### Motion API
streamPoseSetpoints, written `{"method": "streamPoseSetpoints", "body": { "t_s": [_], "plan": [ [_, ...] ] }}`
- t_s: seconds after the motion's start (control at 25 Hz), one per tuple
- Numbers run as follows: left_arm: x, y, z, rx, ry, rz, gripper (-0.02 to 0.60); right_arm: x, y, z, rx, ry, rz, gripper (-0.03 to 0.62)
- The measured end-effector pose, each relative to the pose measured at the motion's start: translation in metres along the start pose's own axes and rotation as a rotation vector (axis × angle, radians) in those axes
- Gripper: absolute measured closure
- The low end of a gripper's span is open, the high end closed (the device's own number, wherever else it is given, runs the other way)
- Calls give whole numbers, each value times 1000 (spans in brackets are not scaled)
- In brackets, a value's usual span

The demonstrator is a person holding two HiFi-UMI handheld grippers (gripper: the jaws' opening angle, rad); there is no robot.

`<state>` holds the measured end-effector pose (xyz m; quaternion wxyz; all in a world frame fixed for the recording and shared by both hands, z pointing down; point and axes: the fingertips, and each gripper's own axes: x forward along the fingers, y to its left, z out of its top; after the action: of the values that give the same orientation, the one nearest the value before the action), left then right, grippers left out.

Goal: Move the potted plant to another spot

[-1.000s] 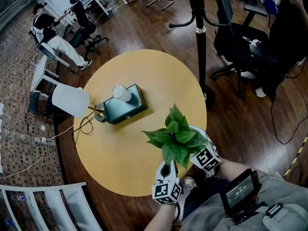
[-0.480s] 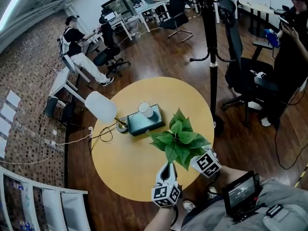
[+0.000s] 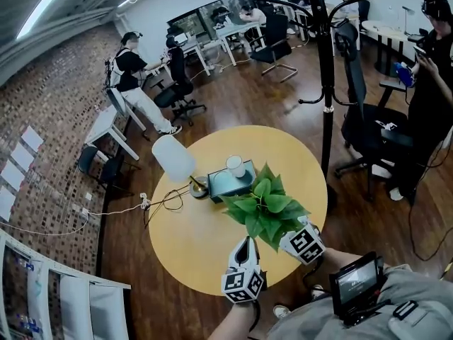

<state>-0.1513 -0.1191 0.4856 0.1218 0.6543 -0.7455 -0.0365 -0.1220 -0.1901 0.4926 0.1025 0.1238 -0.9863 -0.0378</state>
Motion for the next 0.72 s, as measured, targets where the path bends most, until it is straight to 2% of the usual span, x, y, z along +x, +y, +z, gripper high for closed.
{"method": "streamPoseSetpoints", "body": {
  "t_s": [0.32,0.72],
  "plan": [
    [-64,74,31,0,-36,3,580,46,87,35,-23,3,11,98],
    [-102,156,45,-3,-51,78,580,112,155,53,-17,-5,88,98]
  ]
}}
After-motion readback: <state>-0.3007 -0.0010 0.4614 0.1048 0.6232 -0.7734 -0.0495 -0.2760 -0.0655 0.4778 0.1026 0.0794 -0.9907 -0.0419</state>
